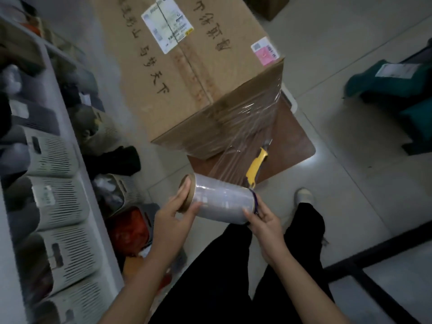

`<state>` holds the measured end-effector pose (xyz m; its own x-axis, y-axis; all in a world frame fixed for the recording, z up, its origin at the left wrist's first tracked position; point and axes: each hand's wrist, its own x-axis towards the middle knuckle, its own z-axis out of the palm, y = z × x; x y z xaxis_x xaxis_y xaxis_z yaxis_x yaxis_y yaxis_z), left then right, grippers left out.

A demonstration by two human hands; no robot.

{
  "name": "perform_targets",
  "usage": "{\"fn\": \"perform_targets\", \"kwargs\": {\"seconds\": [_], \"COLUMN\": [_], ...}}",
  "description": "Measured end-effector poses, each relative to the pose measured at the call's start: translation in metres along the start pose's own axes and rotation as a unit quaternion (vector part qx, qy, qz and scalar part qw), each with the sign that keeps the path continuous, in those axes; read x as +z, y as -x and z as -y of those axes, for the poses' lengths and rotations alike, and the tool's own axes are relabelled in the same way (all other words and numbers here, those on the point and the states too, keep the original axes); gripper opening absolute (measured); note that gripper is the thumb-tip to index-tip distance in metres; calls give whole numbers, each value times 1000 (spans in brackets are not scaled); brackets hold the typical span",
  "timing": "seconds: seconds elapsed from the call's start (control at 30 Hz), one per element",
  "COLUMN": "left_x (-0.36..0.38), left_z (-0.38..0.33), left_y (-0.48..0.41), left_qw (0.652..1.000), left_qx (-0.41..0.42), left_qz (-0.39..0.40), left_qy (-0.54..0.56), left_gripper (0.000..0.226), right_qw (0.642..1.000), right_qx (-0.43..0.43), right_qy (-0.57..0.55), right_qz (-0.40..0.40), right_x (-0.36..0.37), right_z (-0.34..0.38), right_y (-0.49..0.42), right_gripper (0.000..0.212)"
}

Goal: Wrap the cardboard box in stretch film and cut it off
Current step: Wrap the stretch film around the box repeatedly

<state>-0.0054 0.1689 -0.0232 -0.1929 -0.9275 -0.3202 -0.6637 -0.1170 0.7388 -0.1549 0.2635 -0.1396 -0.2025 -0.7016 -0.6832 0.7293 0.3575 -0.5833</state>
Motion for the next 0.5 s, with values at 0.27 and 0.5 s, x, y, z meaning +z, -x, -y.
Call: {"fn": "perform_targets", "kwargs": {"seconds": [0.27, 0.5], "left_x": [-40, -54], "left_z": [39, 59], "left_y": [13, 11], "left_qw": [999, 999], "left_qx": [2, -27], "left_qz": [34, 12], "left_qy": [-20, 18], "left_gripper": [53, 51], "right_qw": [998, 997], "right_qx": [13, -9], "right_qy": [-49, -69], "right_qz": [-26, -23], "right_x": [33, 57], "right_z": [-61, -87], "right_y": [21, 31], "right_gripper": [50, 47]}}
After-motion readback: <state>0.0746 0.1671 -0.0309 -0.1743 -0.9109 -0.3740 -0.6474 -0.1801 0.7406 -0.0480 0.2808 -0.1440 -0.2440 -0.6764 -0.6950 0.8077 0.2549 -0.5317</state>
